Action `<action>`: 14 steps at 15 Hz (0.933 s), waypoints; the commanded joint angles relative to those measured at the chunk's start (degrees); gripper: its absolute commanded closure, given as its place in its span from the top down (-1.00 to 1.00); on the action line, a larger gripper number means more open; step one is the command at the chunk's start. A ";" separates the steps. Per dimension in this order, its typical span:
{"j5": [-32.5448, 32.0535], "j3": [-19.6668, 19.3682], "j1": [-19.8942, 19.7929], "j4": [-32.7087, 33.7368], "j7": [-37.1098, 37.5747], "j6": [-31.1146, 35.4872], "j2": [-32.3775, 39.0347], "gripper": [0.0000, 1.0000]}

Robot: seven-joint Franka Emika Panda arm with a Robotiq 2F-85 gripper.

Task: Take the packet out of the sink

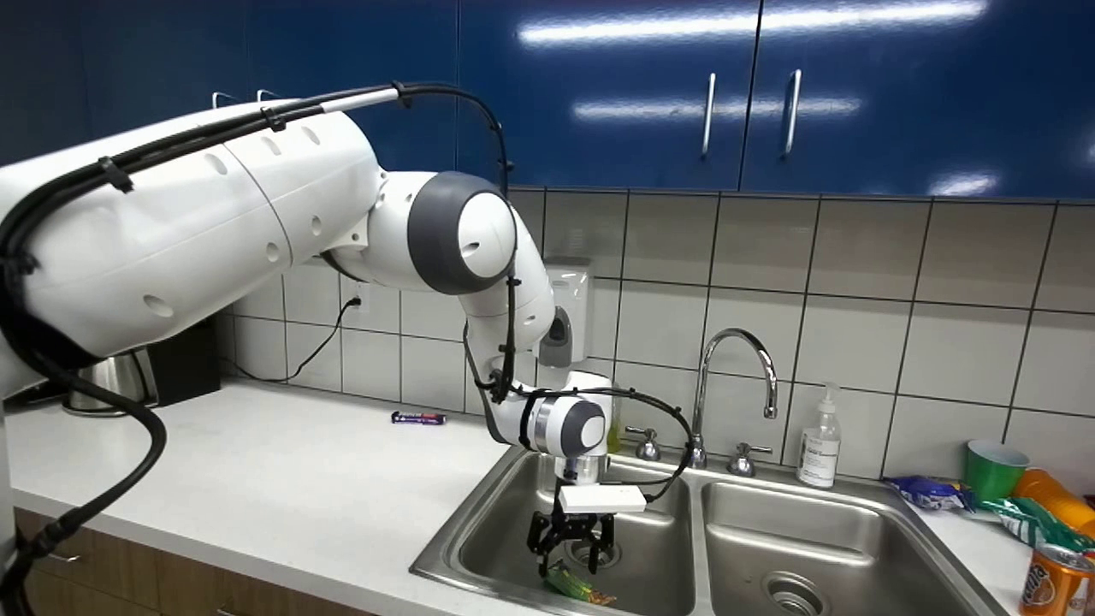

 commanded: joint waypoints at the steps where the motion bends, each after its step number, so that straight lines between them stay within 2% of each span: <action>1: -0.10 1.09 -1.30 4.83 -2.78 -2.97 2.72 1.00; 14: -0.07 0.79 -1.18 12.77 -4.10 -6.07 8.26 1.00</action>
